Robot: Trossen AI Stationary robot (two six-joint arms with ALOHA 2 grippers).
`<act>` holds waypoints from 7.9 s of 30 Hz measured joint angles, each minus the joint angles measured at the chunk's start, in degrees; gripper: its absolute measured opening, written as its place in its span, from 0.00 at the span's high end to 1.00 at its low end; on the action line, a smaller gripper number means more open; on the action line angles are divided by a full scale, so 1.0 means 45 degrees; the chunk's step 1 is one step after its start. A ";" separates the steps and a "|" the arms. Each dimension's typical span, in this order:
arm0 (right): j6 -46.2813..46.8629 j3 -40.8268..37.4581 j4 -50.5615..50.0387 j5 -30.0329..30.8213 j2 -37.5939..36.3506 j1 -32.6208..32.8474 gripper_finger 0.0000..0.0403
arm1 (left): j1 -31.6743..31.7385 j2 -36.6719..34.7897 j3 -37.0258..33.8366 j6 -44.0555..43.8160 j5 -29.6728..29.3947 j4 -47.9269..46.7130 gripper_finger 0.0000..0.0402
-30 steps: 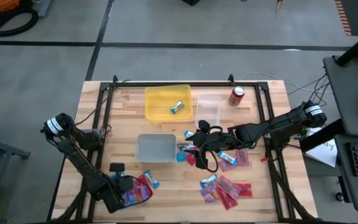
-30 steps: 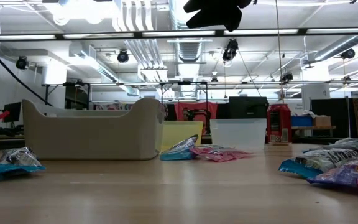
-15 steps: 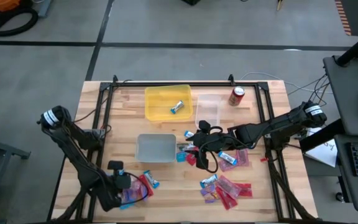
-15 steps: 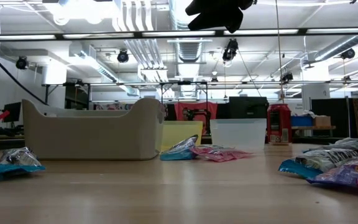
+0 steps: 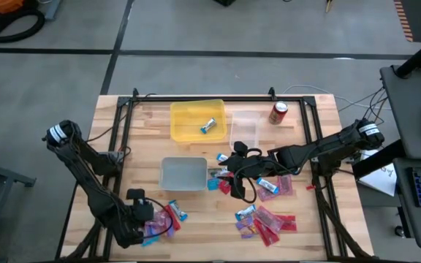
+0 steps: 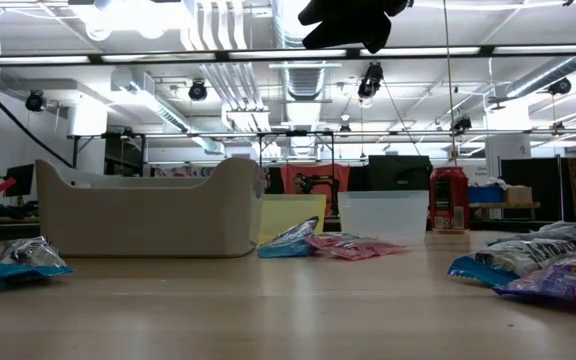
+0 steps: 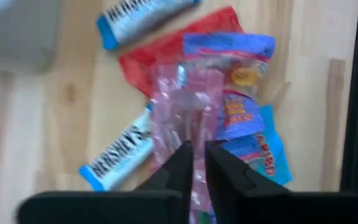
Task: Sort candy
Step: Put the red candy into the gray bin
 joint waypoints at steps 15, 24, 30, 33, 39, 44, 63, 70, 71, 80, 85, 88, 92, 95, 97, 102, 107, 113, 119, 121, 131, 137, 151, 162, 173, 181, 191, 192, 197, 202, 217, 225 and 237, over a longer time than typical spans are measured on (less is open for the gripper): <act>0.0001 -0.0010 -0.0005 -0.0035 0.0000 -0.0001 0.47 | -0.0051 0.1709 -0.0057 -0.0253 0.0168 0.0270 0.47; 0.0001 -0.0010 -0.0005 -0.0035 0.0010 -0.0005 0.47 | -0.0051 0.2592 -0.0092 -0.0311 0.0168 0.0250 0.56; 0.0001 -0.0010 -0.0010 -0.0035 0.0015 0.0000 0.47 | -0.0075 0.2734 -0.0097 -0.0189 0.0166 0.0220 0.73; 0.0001 -0.0010 -0.0007 -0.0035 0.0015 -0.0005 0.47 | -0.0080 0.2719 -0.0097 0.0004 0.0168 0.0155 0.86; 0.0001 -0.0010 -0.0010 -0.0035 0.0015 -0.0005 0.47 | -0.0080 0.2673 -0.0102 0.0157 0.0168 0.0040 0.97; 0.0001 -0.0010 -0.0010 -0.0061 0.0015 0.0000 0.47 | -0.0123 0.2277 0.0298 0.0446 0.0184 -0.0614 0.99; 0.0832 -0.0010 -0.1126 -0.0117 0.0015 0.0083 0.47 | 0.3841 -0.1550 0.1478 0.5423 -0.4180 -0.2421 1.00; 0.1921 -0.0010 -0.2594 -0.0103 0.0010 0.0102 0.47 | 0.6705 -0.1423 0.0917 0.9147 -0.4082 -0.1583 1.00; 0.2045 -0.0010 -0.2803 -0.0107 0.0010 0.0107 0.47 | 0.6979 -0.1409 0.0779 0.9482 -0.4079 -0.1212 0.99; 0.2327 -0.0010 -0.3761 -0.0098 -0.0084 0.0132 0.47 | 0.8162 -0.1385 0.0408 1.0930 -0.3124 0.0046 0.82; 0.2331 -0.0010 -0.3907 -0.0093 -0.0164 0.0131 0.47 | 0.8168 -0.1385 0.0393 1.1133 -0.3024 0.0033 0.72; 0.2555 -0.0010 -0.4218 -0.0093 -0.0197 0.0131 0.47 | 0.8168 -0.1448 0.0393 1.1570 -0.3002 0.0029 0.70; 0.3408 -0.0010 -0.4673 -0.0088 -0.0277 0.0131 0.47 | 0.8168 -0.2014 0.0389 1.3012 -0.2179 0.0048 0.69; 0.4568 -0.0010 -0.5287 -0.0084 -0.0321 0.0128 0.47 | 0.8192 -0.2793 0.0339 1.3931 -0.1954 0.0348 0.71; 0.5532 -0.0010 -0.5817 -0.0091 -0.0321 0.0126 0.47 | 0.8197 -0.3567 0.0102 1.4309 -0.1955 0.0819 0.72; 0.8045 -0.0010 -0.7847 -0.0489 -0.0321 0.0059 0.47 | 0.8197 -0.5959 -0.1213 1.4499 -0.1950 0.2758 0.76; 0.9699 -0.0010 -0.9423 -0.1800 -0.0259 -0.0114 0.47 | 0.8193 -0.8048 -0.2832 1.4598 -0.2333 0.5400 0.79; 1.1206 -0.0010 -1.0585 -0.3307 0.0178 -0.0126 0.47 | 0.8205 -0.9856 -0.4474 1.4963 -0.2642 0.7141 0.81; 1.1410 -0.0010 -1.1353 -0.4376 0.1027 -0.0126 0.47 | 0.8217 -1.0768 -0.5413 1.4839 -0.4121 0.8175 0.81; 1.1149 -0.0010 -1.1465 -0.4406 0.1329 -0.0126 0.47 | 0.8221 -1.0920 -0.5527 1.4839 -0.4568 0.8172 0.81; 0.9894 -0.0010 -1.1567 -0.4343 0.2246 -0.0126 0.47 | 0.8241 -1.0921 -0.5562 1.4893 -0.4859 0.8198 0.81; 0.7353 -0.0010 -1.0725 -0.3249 0.2463 -0.0126 0.47 | 0.8241 -1.0692 -0.5611 1.4936 -0.4864 0.8283 0.81; -0.1480 -0.0024 -0.4177 -0.1432 0.3955 -0.0764 0.47 | 0.8241 -1.0125 -0.5615 1.5084 -0.4859 0.8612 0.81; -0.2214 0.0015 -0.3970 -0.2234 0.5071 -0.1299 0.47 | 0.8241 -0.9915 -0.5615 1.5024 -0.4845 0.8619 0.81; -0.2161 0.0010 -0.3837 -0.2638 0.5261 -0.1418 0.88 | 0.8236 -0.9743 -0.5615 1.4858 -0.4836 0.8950 0.81; -0.1945 -0.0075 -0.3990 -0.2851 0.4561 -0.1402 0.98 | 0.8241 -0.9214 -0.5615 1.4436 -0.4806 0.9488 0.81; -0.1497 -0.0602 -0.2619 -0.2694 0.2763 -0.1224 0.98 | 0.8226 -0.8526 -0.5615 1.3916 -0.4806 0.9493 0.81; -0.1485 -0.0762 -0.2327 -0.2751 0.2589 -0.1224 0.98 | 0.8231 -0.8468 -0.5615 1.3880 -0.4806 0.9518 0.81; -0.1813 -0.2030 0.0035 -0.3739 0.2299 -0.1234 0.98 | 0.8226 -0.8210 -0.5615 1.3848 -0.4617 0.9624 0.81; -0.1734 -0.3475 0.3519 -0.3754 0.2186 -0.1271 0.98 | 0.8231 -0.8035 -0.5615 1.3828 -0.4591 1.0072 0.81; -0.3719 -0.4872 0.4937 -0.3760 0.2103 -0.1171 0.71 | 0.8231 -0.8015 -0.5615 1.3280 -0.4387 1.0320 0.81; -0.4039 -0.4872 0.4265 -0.3669 0.2224 -0.1232 0.37 | 0.8236 -0.8015 -0.5615 1.3071 -0.4383 1.0334 0.81; -0.4220 -0.4823 0.4695 -0.3907 0.3664 -0.1406 0.34 | 0.8236 -0.7947 -0.5615 1.3022 -0.4383 1.0450 0.81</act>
